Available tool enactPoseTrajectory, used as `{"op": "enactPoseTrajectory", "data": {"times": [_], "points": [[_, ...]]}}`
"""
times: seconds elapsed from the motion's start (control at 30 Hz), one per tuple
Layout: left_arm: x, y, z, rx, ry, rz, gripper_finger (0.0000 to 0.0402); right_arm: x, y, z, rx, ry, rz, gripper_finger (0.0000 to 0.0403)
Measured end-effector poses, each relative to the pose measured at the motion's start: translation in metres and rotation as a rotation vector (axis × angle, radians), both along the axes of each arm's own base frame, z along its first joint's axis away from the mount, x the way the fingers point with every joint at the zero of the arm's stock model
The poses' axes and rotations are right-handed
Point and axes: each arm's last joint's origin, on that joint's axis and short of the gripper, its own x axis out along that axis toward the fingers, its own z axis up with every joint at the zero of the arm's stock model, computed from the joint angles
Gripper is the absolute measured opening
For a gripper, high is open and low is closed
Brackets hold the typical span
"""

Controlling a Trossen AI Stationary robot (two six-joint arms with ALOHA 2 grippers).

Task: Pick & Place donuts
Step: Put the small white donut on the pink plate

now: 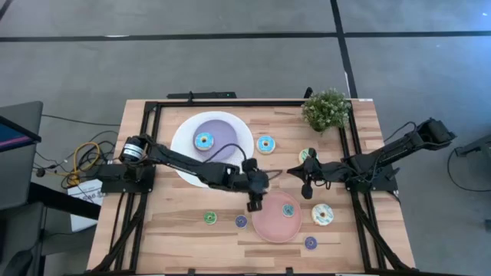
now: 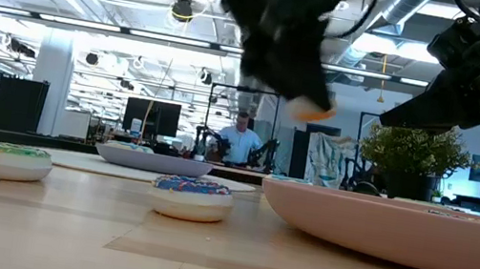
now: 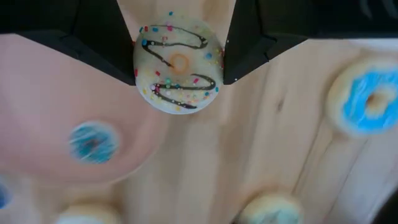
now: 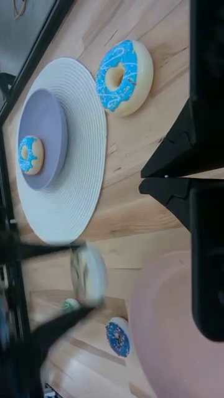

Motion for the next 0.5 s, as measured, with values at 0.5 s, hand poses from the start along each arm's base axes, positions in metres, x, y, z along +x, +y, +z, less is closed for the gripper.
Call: {"op": "enactPoseTrajectory", "data": {"times": [0.5], "points": [[0.060,-0.050,-0.036,0.096,0.148,-0.141,0.0224,0.000,0.000,0.000,0.003,-0.006,0.000,0.0001]]}}
